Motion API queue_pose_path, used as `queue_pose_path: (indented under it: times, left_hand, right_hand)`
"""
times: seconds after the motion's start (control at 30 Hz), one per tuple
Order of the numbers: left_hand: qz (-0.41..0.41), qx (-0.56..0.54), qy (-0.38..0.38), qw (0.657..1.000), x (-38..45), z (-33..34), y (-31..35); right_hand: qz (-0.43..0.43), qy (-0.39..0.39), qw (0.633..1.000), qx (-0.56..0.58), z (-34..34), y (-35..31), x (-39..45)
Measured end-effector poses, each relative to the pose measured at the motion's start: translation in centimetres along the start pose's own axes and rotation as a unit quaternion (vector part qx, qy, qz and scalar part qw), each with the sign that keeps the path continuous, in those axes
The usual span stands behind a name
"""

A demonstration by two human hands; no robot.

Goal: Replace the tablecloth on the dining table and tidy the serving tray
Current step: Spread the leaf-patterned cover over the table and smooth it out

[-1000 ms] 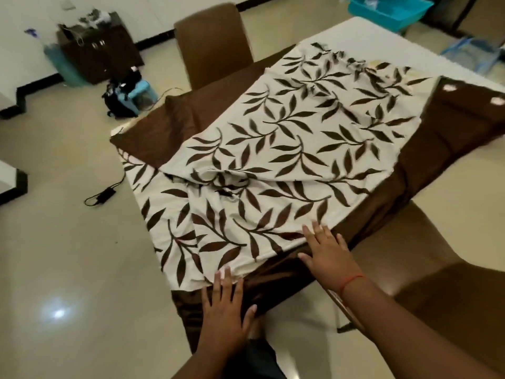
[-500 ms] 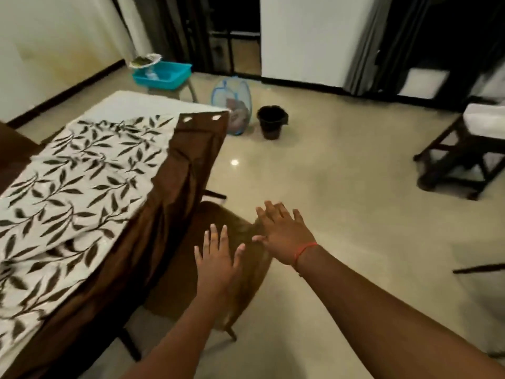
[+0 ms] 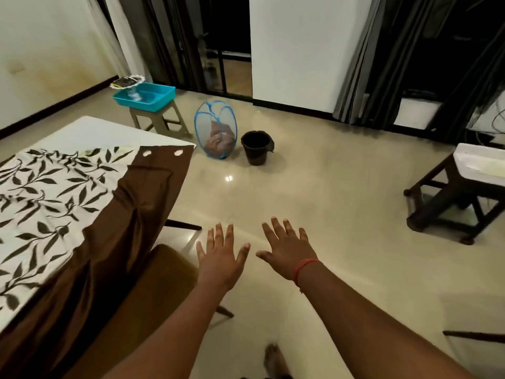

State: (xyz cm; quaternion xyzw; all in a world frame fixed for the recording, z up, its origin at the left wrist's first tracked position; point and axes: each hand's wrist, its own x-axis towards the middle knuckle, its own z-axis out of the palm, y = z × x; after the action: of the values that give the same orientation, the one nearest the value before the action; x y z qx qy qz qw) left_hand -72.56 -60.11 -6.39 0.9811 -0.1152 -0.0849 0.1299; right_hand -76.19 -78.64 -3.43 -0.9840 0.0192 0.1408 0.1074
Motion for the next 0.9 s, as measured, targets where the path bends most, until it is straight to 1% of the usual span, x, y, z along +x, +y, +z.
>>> queue_pose_path:
  times: [0.1,0.27,0.37,0.5,0.6,0.7,0.8,0.9]
  left_hand:
    - [-0.027,-0.020,-0.032,0.999,5.8,0.5,2.4]
    - [-0.055,-0.052,-0.045,0.996,15.4,-0.7,5.1]
    - [-0.092,-0.064,-0.036,0.993,21.1,-1.5,4.9]
    - [-0.166,-0.069,-0.015,0.984,29.6,-2.2,3.0]
    - [-0.238,-0.063,-0.004,0.969,34.8,-2.7,0.8]
    - [-0.308,-0.060,0.011,0.949,38.9,-4.0,-0.7]
    - [-0.358,-0.068,0.036,0.931,43.0,-6.1,-2.3]
    - [-0.409,-0.078,0.061,0.907,46.6,-7.4,-4.7]
  right_hand:
    - [0.010,-0.035,0.999,-0.013,-1.8,3.9,5.0]
    - [0.019,-0.058,0.997,-0.040,-6.1,9.2,14.4]
    - [-0.010,-0.069,0.996,-0.051,-8.0,10.6,20.8]
    - [-0.068,-0.080,0.993,-0.062,-10.2,11.5,32.3]
    - [-0.122,-0.093,0.985,-0.082,-11.8,10.8,40.8]
    - [-0.201,-0.120,0.967,-0.101,-13.7,8.8,47.9]
    - [-0.265,-0.134,0.947,-0.125,-16.1,5.3,55.5]
    - [-0.318,-0.141,0.928,-0.136,-17.0,1.0,61.9]
